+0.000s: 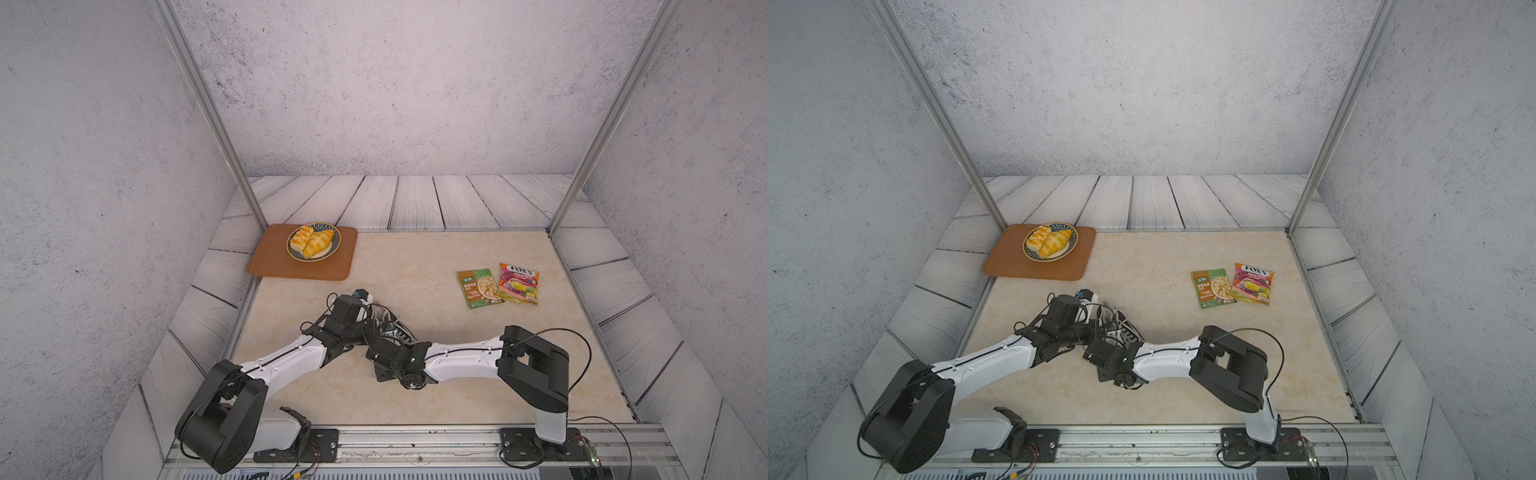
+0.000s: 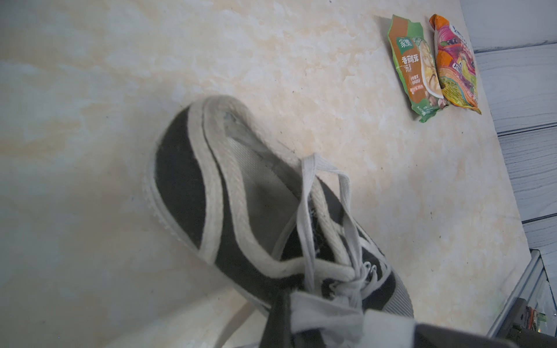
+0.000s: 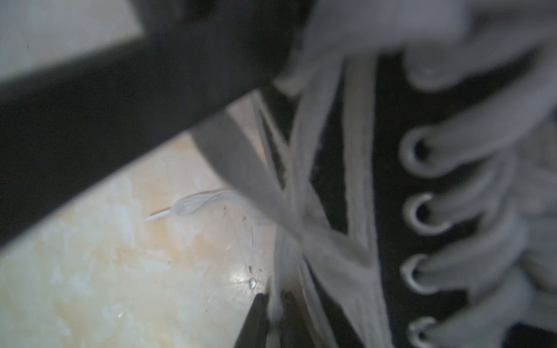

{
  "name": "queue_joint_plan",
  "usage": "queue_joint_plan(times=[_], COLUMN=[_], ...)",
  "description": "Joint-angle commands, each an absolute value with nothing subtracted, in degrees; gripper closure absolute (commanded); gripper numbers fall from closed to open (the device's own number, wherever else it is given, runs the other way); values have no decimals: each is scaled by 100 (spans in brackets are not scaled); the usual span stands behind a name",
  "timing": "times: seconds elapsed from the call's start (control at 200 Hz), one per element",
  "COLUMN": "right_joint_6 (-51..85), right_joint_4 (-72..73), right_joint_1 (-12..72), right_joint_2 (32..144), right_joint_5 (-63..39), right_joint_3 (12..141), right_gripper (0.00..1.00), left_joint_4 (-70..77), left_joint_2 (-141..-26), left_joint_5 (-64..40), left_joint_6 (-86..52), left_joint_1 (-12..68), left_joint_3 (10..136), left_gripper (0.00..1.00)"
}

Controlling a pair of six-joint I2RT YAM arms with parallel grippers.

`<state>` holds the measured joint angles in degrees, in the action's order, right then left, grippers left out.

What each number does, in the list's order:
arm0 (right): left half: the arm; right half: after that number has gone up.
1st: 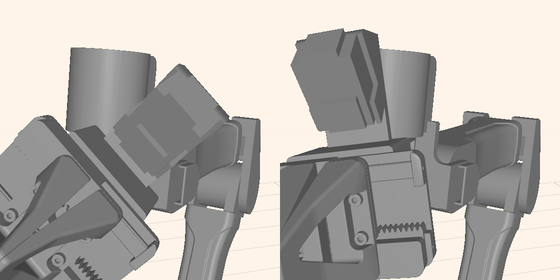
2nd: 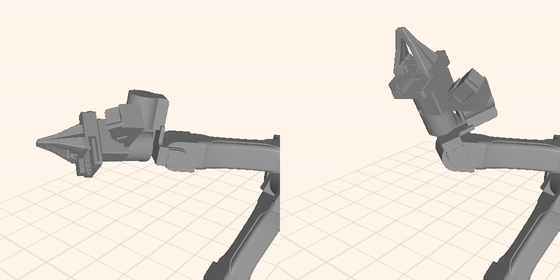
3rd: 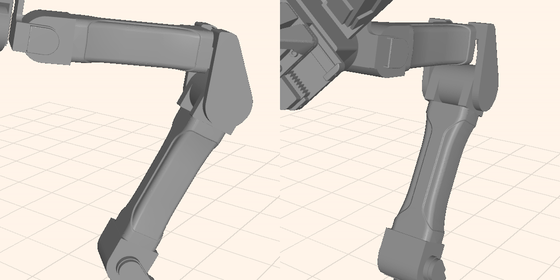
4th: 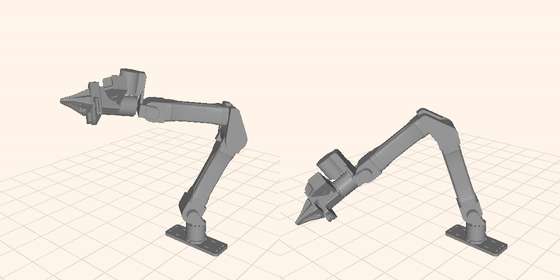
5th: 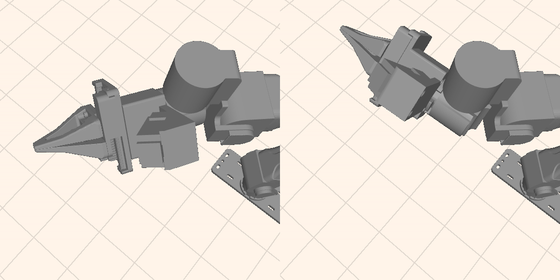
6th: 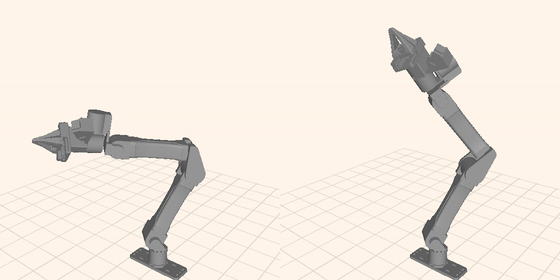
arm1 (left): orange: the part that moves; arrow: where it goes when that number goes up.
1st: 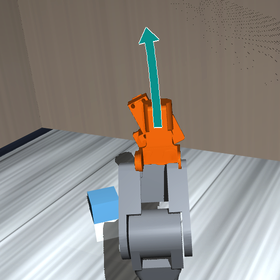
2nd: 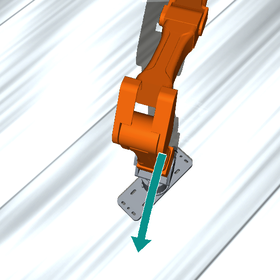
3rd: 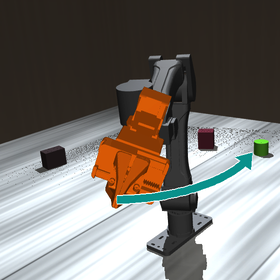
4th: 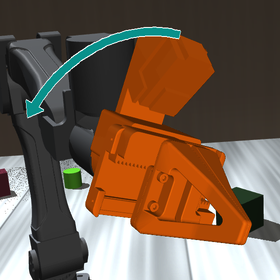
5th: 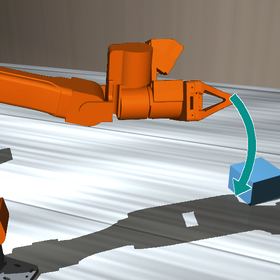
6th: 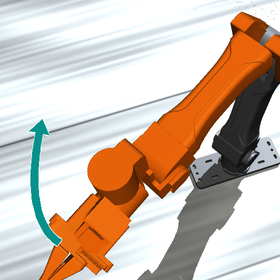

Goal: Tie the shoes
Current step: Wrap the shoelace around the shoelace.

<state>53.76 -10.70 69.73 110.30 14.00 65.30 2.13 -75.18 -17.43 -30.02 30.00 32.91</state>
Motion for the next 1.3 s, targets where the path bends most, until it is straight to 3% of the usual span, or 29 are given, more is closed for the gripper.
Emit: queue_joint_plan(times=[0.0,0.045,0.716,1.291], right_joint_6=[5295,5225,3652,2811], right_joint_4=[-1474,-1462,-2797,-2964], right_joint_1=[6997,7014,6919,6225], right_joint_2=[11227,11144,9750,9438], right_joint_5=[1433,1408,1245,-707], right_joint_3=[6495,6483,6770,6970], right_gripper=[96,100,100,100], left_joint_4=[260,231,-257,-176], left_joint_2=[-7524,-7508,-7081,-6891], left_joint_5=[-1761,-1734,-1644,-1824], left_joint_6=[-2972,-2953,-2794,-2723], left_joint_1=[2962,2962,2953,2953], left_joint_3=[3230,3228,3349,3275], left_gripper=[100,100,100,100])
